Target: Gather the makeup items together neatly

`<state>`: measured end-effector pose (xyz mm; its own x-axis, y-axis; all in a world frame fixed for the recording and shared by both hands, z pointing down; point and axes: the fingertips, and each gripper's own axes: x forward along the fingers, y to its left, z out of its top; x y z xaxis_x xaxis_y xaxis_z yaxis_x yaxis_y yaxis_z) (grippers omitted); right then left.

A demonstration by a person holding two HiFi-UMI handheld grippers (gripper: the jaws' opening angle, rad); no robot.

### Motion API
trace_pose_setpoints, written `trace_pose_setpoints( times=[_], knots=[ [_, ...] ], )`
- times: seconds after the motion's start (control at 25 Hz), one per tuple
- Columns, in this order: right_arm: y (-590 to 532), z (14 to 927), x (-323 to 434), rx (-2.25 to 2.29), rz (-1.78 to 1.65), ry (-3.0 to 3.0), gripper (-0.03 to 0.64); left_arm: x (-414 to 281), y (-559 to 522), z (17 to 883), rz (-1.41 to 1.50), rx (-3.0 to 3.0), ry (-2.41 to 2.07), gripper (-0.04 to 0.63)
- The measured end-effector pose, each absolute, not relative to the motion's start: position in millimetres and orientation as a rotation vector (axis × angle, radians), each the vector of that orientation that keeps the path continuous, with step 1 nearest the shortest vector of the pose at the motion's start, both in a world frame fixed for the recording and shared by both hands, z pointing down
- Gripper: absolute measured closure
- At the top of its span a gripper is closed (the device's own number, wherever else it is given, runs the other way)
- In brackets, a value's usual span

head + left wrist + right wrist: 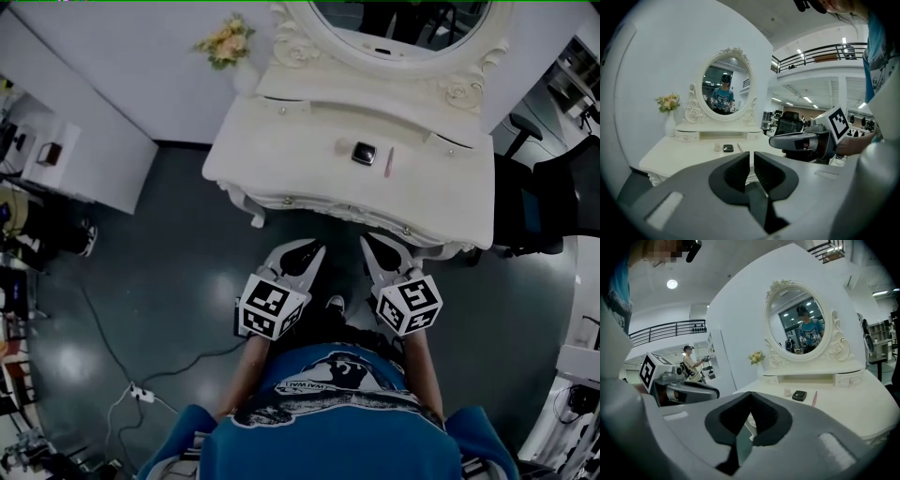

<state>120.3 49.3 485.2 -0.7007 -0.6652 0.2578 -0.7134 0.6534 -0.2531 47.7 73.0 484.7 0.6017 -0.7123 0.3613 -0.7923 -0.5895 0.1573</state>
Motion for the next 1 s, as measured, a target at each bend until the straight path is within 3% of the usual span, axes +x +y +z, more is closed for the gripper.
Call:
trace_pose_setpoints(
  times=[0.44, 1.0],
  knots=[
    [87, 474, 112, 1.046, 0.305, -2.762, 0.621, 52, 105, 478, 0.358, 2.565, -1.246, 0.551],
    [102, 477, 113, 1.048, 0.282, -2.754, 0.618, 58, 124, 482, 0.375, 2.579, -1.226, 0.551]
  ],
)
